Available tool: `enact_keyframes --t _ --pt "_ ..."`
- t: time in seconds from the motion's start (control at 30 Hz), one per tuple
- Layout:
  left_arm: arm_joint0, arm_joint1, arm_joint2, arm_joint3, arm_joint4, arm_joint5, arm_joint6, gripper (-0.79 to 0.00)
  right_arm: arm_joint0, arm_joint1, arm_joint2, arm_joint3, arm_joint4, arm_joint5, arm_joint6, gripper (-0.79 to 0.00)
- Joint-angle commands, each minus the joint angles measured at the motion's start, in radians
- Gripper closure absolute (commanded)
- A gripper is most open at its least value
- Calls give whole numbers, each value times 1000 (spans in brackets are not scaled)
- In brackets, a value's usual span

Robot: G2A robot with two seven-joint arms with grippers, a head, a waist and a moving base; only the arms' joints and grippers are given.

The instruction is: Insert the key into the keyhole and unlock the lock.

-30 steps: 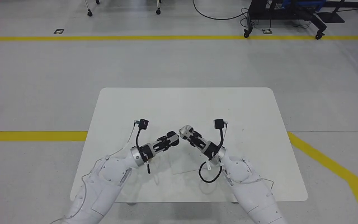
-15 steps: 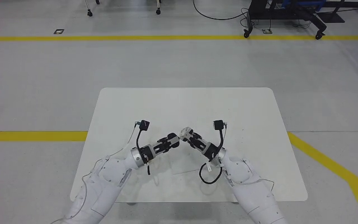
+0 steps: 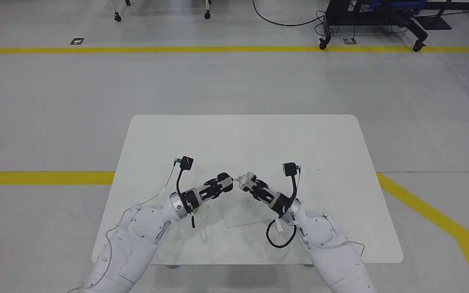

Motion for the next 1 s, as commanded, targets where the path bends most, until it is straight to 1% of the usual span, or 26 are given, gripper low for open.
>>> enact_keyframes --t 0.0,0.23,0.5,0.53,0.57,0.6,0.63,0.83,0.97 --pt "2 0 1 -4 1 1 2 0 -6 2 1 -6 1 -2 11 0" --pt "4 -1 4 -9 3 4 3 0 -20 10 1 -25 7 -7 57 0" --pt "7 0 4 -17 7 5 1 0 -25 16 4 -32 19 -10 75 0" --pt "8 0 3 -18 7 5 1 -22 -24 16 3 -32 18 -11 77 0" --pt "9 0 5 -20 5 4 -4 -191 -24 17 3 -32 20 -12 78 0" --pt "9 0 5 -21 3 4 -8 -391 -24 17 3 -32 22 -13 79 0" --pt "9 0 5 -21 0 2 -11 -785 -24 18 3 -32 23 -15 78 0" --pt "12 1 1 -27 -8 -10 -22 -785 -23 20 8 -28 29 -33 60 0" --pt "24 13 -48 -47 -8 -29 -23 -785 -20 24 27 -14 26 -37 40 0"
